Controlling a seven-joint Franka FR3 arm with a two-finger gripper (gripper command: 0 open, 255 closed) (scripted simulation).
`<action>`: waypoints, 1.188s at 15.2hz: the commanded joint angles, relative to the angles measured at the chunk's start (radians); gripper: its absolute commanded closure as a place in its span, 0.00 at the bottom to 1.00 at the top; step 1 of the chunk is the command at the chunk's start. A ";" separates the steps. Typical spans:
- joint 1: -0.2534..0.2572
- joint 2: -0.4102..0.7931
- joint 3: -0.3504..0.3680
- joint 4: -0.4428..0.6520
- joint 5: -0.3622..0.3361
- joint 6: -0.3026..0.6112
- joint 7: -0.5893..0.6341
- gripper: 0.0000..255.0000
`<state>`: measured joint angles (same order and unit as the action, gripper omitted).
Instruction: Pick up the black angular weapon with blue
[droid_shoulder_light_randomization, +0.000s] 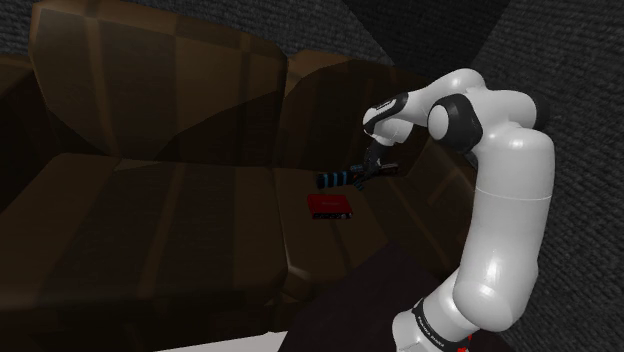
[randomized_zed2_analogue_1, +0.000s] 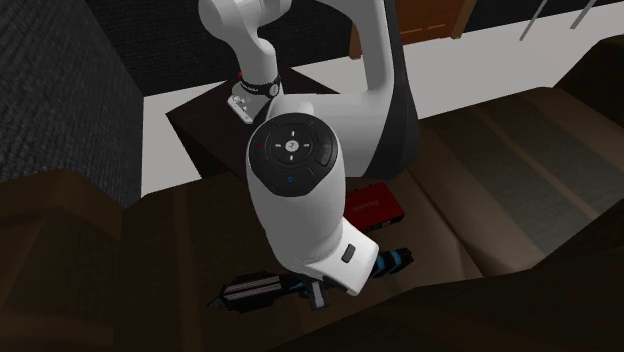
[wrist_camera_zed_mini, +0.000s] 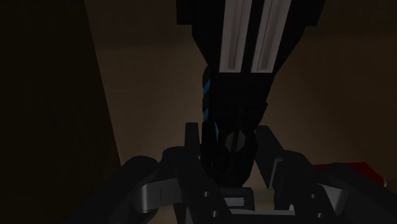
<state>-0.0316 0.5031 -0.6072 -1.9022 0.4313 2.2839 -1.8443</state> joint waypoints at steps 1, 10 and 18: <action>0.000 0.002 0.001 -0.002 0.000 0.000 0.000 1.00; 0.015 -0.037 -0.021 0.008 -0.032 -0.043 0.021 1.00; 0.037 -0.100 -0.053 0.035 -0.086 -0.122 0.057 1.00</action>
<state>0.0035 0.4108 -0.6562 -1.8703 0.3516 2.1713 -1.7909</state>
